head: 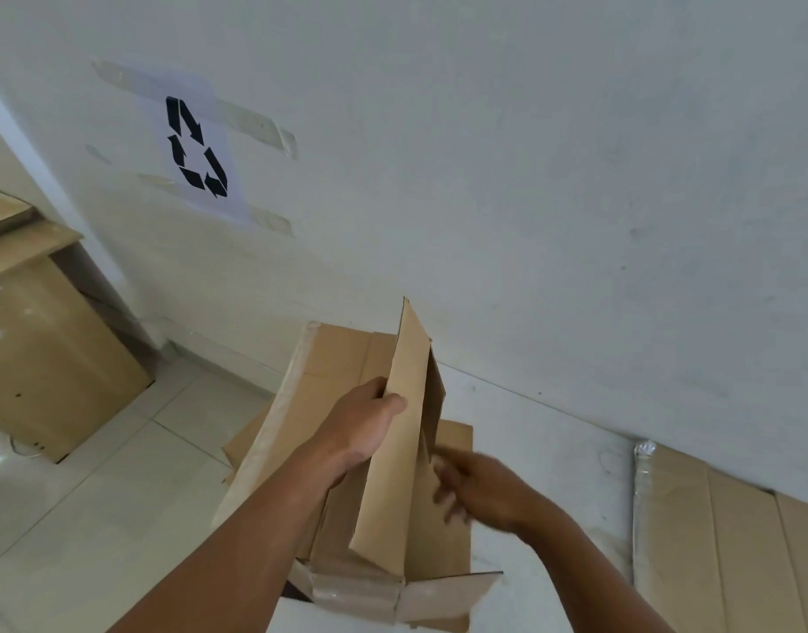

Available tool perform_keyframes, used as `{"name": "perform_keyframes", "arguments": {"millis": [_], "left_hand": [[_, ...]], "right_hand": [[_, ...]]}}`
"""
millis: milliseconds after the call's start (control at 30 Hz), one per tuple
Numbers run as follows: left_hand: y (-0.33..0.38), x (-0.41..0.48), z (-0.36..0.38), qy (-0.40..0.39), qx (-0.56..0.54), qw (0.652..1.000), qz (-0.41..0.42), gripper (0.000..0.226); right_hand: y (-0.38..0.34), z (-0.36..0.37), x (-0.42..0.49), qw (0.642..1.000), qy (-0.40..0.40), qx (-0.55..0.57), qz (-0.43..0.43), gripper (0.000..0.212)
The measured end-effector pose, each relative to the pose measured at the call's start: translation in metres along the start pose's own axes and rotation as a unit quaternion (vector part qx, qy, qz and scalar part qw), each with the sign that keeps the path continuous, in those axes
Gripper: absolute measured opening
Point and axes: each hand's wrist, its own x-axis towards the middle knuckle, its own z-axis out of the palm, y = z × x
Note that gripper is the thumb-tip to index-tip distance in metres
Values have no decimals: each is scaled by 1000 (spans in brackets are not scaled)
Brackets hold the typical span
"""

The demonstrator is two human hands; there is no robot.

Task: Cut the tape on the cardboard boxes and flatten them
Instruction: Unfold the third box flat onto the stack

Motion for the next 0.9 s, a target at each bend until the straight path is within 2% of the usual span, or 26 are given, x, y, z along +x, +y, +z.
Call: {"name": "perform_keyframes", "arguments": {"millis": [67, 133, 200, 267, 333, 367, 433, 500, 667, 800, 900], "left_hand": [[-1, 2, 1, 6, -6, 1000, 7, 32], [-3, 2, 1, 0, -26, 999, 24, 39], [-7, 3, 3, -26, -4, 999, 42, 66], [-11, 5, 9, -65, 93, 992, 46, 80], [-23, 11, 18, -85, 224, 968, 73, 74], [-30, 15, 21, -85, 281, 950, 104, 69], [-46, 27, 22, -86, 362, 915, 159, 74], [-53, 39, 16, -104, 395, 895, 178, 82], [-55, 55, -2, -117, 449, 858, 219, 84], [-70, 61, 1, -79, 516, 821, 231, 87], [-95, 60, 6, -71, 527, 817, 222, 78]], "right_hand": [[-9, -8, 22, 992, 60, 111, -29, 34], [-16, -17, 40, 968, 111, 223, 2, 46], [-20, -26, 46, 940, 162, 298, 22, 62], [-24, -36, 38, 908, 144, 393, 15, 61], [-28, -42, 21, 893, 64, 446, -25, 57], [-27, -40, 12, 894, 54, 444, -30, 50], [-17, -31, 5, 918, 105, 382, -8, 34], [-3, -19, 4, 932, 165, 321, 45, 36], [19, 14, -1, 910, 214, 341, 103, 25], [20, 39, 2, 896, 280, 312, 145, 27], [25, 61, 8, 886, 306, 304, 169, 26]]}}
